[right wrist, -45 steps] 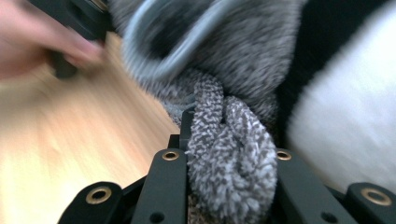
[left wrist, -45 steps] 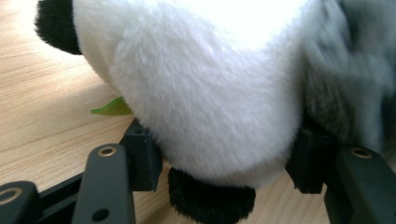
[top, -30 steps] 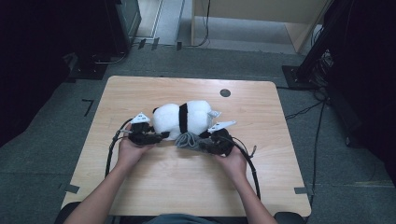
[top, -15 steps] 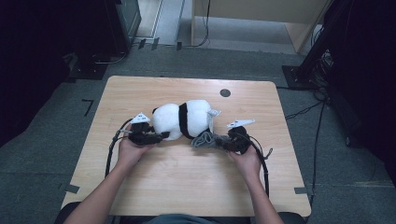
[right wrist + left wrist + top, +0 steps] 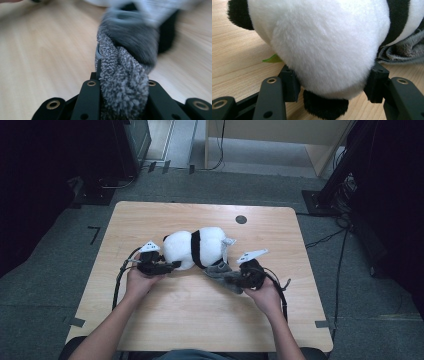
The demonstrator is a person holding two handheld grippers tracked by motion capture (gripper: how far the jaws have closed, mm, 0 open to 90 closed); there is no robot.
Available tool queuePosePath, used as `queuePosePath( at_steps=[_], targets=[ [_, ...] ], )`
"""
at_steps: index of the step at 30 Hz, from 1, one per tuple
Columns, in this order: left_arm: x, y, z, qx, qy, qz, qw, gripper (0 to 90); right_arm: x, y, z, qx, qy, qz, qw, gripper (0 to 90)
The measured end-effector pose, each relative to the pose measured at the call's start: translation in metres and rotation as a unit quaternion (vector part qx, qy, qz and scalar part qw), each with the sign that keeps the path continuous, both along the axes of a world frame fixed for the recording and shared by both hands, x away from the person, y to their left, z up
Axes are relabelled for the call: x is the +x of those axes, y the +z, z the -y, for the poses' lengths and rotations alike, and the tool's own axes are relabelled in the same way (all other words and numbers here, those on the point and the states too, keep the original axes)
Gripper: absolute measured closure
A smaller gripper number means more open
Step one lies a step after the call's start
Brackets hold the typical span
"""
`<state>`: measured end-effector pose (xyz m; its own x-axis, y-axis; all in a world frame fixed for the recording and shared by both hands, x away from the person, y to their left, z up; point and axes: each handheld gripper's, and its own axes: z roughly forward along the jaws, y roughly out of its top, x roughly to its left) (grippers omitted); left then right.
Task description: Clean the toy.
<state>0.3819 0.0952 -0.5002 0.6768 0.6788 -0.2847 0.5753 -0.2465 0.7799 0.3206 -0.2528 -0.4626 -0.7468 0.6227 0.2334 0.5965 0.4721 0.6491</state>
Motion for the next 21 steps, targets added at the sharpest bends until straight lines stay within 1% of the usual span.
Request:
queuePosePath(
  at_steps=[1, 2, 3, 4, 5, 6, 7, 8, 10, 12, 14, 16, 17, 19, 21],
  targets=[
    [0.0, 0.0, 0.0, 0.0, 0.0, 0.0, 1.0, 41.5, -0.001, 0.0, -0.006, -0.001, 0.008, -0.001, 1.0, 78.3],
    [0.0, 0.0, 0.0, 0.0, 0.0, 0.0, 1.0, 41.5, -0.002, -0.001, -0.015, 0.001, 0.026, -0.001, 0.9996, 78.3],
    [0.0, 0.0, 0.0, 0.0, 0.001, 0.0, 1.0, 41.5, -0.003, -0.001, -0.021, 0.003, 0.038, 0.0, 0.9993, 78.3],
    [0.0, 0.0, 0.001, 0.001, 0.001, 0.001, 1.0, 41.4, -0.004, -0.001, -0.031, 0.005, 0.052, 0.004, 0.9986, 78.2],
    [0.0, 0.0, 0.001, 0.001, 0.001, 0.001, 1.0, 41.4, -0.004, -0.001, -0.039, 0.011, 0.063, 0.004, 0.9979, 78.3],
    [0.0, 0.0, 0.001, 0.001, 0.001, 0.001, 1.0, 41.4, -0.004, -0.001, -0.044, 0.014, 0.07, 0.006, 0.9975, 78.3],
    [0.0, 0.0, 0.001, 0.002, 0.001, 0.001, 1.0, 41.4, -0.004, 0.0, -0.056, 0.014, 0.082, 0.004, 0.9966, 78.3],
    [-0.001, 0.0, 0.001, 0.002, 0.001, 0.001, 1.0, 41.3, -0.004, 0.0, -0.061, 0.015, 0.09, 0.009, 0.9958, 78.3],
    [-0.001, 0.0, 0.001, 0.0, 0.002, 0.0, 1.0, 41.3, -0.004, 0.002, -0.074, 0.021, 0.109, 0.012, 0.9938, 78.3],
    [-0.001, 0.001, 0.001, 0.001, 0.002, 0.0, 1.0, 41.3, -0.001, 0.005, -0.087, 0.018, 0.117, 0.019, 0.9928, 78.2],
    [-0.001, 0.001, 0.001, 0.001, 0.002, 0.0, 1.0, 41.3, 0.005, 0.005, -0.097, 0.014, 0.114, 0.03, 0.9929, 78.1],
    [-0.001, 0.001, 0.001, 0.001, 0.003, 0.0, 1.0, 41.4, 0.013, 0.003, -0.103, 0.006, 0.099, 0.045, 0.994, 78.0],
    [-0.001, 0.001, 0.001, 0.002, 0.002, 0.002, 1.0, 41.5, 0.017, 0.002, -0.104, 0.007, 0.092, 0.048, 0.9946, 78.0],
    [-0.001, 0.001, 0.001, 0.003, 0.001, 0.002, 1.0, 41.6, 0.023, -0.002, -0.105, -0.006, 0.073, 0.06, 0.9956, 78.0],
    [-0.001, 0.001, 0.001, 0.003, 0.0, 0.003, 1.0, 41.7, 0.028, -0.006, -0.1, -0.011, 0.05, 0.067, 0.9965, 77.9]
  ],
)
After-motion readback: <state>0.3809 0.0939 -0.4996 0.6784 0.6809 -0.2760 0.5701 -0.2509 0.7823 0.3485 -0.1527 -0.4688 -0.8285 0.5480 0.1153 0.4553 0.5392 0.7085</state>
